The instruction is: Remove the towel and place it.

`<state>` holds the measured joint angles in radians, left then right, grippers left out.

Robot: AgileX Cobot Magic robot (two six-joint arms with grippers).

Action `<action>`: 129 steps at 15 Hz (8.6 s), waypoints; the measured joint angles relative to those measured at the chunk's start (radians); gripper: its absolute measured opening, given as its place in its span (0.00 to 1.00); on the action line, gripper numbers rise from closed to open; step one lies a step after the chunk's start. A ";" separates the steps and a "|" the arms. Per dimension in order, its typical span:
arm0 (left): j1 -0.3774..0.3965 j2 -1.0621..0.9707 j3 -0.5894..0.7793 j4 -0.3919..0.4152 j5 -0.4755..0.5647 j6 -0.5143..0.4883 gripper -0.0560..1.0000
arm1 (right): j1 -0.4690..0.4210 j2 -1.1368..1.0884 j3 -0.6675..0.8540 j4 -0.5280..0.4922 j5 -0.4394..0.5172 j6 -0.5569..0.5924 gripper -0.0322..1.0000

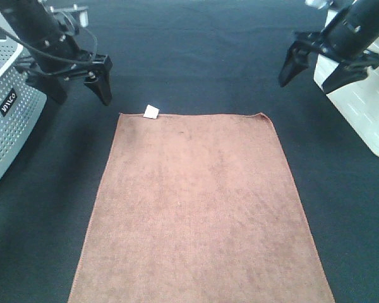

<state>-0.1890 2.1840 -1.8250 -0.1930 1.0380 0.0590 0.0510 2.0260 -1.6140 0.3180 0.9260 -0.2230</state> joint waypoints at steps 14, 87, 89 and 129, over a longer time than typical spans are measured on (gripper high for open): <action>0.009 0.448 -0.493 -0.116 0.134 0.015 0.84 | 0.059 0.387 -0.250 -0.078 -0.041 0.076 0.81; -0.096 0.670 -0.627 0.105 -0.839 0.082 0.60 | 0.081 0.674 -0.595 -0.090 -0.720 -0.001 0.50; -0.096 0.644 -0.627 0.105 -0.770 0.081 0.66 | 0.081 0.671 -0.597 -0.090 -0.680 0.000 0.62; 0.305 -2.012 1.209 0.210 0.046 -0.004 0.81 | 0.081 -1.734 0.985 -0.272 0.196 0.276 0.66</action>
<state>0.1160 0.1720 -0.6160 0.0170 1.0840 0.0550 0.1320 0.2920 -0.6290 0.0460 1.1220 0.0530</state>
